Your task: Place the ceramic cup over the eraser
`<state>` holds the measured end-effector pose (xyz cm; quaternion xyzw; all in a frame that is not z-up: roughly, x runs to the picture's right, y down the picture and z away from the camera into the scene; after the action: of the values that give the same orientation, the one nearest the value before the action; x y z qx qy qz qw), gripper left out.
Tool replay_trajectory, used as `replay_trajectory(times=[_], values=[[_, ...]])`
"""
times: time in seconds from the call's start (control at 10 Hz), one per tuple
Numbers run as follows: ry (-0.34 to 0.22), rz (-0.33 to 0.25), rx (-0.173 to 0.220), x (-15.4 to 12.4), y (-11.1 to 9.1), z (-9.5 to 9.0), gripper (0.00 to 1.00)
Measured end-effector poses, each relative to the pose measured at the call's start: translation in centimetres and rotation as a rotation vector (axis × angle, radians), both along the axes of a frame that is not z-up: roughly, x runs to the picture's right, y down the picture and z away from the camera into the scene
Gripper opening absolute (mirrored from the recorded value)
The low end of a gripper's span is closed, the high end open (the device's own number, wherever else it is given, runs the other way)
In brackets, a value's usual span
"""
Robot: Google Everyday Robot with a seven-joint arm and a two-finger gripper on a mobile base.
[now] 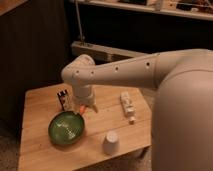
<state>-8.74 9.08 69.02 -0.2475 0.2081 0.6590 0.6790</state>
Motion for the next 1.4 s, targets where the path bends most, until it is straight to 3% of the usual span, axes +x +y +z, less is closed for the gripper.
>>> replay_trajectory(times=[0.2, 0.3, 0.4, 0.6, 0.9, 1.0, 1.4], values=[[-0.010, 0.025, 0.046, 2.6, -0.5, -1.6, 0.65], [-0.015, 0.052, 0.068, 5.2, -0.4, -2.5, 0.65], [-0.016, 0.069, 0.066, 6.5, -0.2, -2.9, 0.65], [-0.013, 0.115, 0.005, 8.8, 1.2, -3.1, 0.65], [-0.002, 0.173, -0.073, 10.3, 6.5, -2.4, 0.65], [0.009, 0.181, -0.091, 10.3, 7.9, -2.4, 0.65], [0.042, 0.171, -0.115, 9.6, 9.8, -3.0, 0.65]])
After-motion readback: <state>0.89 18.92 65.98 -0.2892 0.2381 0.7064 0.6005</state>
